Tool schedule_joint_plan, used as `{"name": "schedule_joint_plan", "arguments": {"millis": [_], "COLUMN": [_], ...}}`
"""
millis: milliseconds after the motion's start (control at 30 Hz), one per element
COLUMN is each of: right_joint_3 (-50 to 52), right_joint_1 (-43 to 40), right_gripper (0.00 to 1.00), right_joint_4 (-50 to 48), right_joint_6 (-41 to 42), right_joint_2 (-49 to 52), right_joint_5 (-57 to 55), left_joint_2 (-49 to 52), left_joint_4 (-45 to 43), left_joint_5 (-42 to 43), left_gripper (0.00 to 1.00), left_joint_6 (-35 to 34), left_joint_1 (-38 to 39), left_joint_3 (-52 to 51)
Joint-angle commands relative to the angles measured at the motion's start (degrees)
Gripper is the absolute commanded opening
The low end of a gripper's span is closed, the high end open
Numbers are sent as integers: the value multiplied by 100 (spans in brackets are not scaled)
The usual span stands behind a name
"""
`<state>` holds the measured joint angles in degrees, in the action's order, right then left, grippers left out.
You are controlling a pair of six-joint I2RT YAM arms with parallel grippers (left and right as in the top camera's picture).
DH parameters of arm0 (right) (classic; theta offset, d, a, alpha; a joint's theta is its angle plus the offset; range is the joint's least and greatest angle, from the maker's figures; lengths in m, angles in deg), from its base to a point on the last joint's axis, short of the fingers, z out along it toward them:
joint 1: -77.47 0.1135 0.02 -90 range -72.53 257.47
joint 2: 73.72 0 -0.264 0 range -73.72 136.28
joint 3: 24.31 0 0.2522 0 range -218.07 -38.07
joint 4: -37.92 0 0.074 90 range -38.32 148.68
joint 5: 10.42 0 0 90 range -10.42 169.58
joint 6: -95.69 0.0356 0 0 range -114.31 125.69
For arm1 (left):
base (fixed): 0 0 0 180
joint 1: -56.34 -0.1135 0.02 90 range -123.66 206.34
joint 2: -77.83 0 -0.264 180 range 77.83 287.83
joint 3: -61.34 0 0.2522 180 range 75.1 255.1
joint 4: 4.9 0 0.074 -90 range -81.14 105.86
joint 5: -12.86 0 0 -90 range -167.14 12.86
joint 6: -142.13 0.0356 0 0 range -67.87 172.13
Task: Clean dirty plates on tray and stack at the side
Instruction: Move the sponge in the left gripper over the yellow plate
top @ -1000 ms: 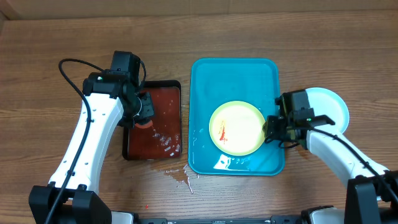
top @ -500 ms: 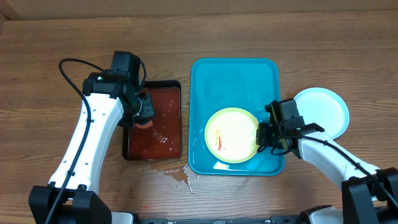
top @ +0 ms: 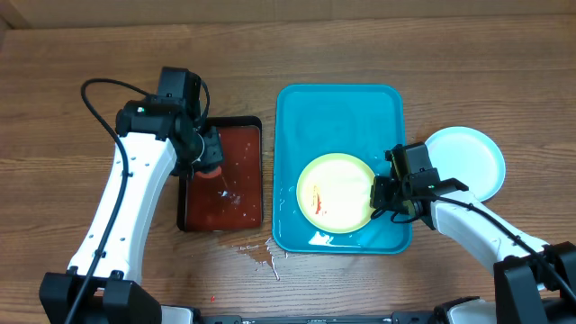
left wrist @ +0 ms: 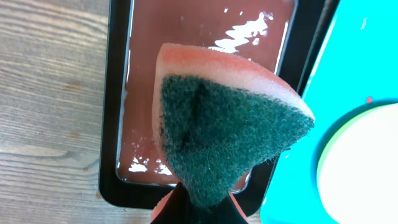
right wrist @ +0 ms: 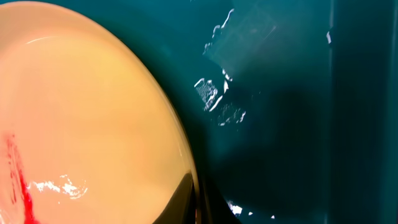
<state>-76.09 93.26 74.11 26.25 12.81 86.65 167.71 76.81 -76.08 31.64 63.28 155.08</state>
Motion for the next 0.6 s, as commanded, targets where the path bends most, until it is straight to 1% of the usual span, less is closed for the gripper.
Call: {"name": "schedule_joint_plan", "arguments": {"millis": [0, 133, 400, 500, 567], "right_joint_3": [24, 24, 24, 24, 24], "right_joint_1": [-4, -4, -4, -4, -4], "right_gripper": [4, 4, 4, 4, 4], "right_joint_4": [-87, -94, -72, -70, -70], "right_joint_6": [118, 186, 197, 199, 199], "right_joint_2": [39, 39, 39, 39, 39], "right_joint_5": [-295, -293, -295, -293, -293], "left_joint_2": [-66, 9, 76, 74, 74], "left_joint_4": [9, -4, -13, -22, -87], "left_joint_5": [66, -210, -205, 74, 658], "left_gripper": [4, 4, 4, 4, 4], "left_joint_6": [122, 122, 94, 79, 76], "left_joint_1": [24, 28, 61, 70, 90], "left_joint_3": [225, 203, 203, 203, 203]}}
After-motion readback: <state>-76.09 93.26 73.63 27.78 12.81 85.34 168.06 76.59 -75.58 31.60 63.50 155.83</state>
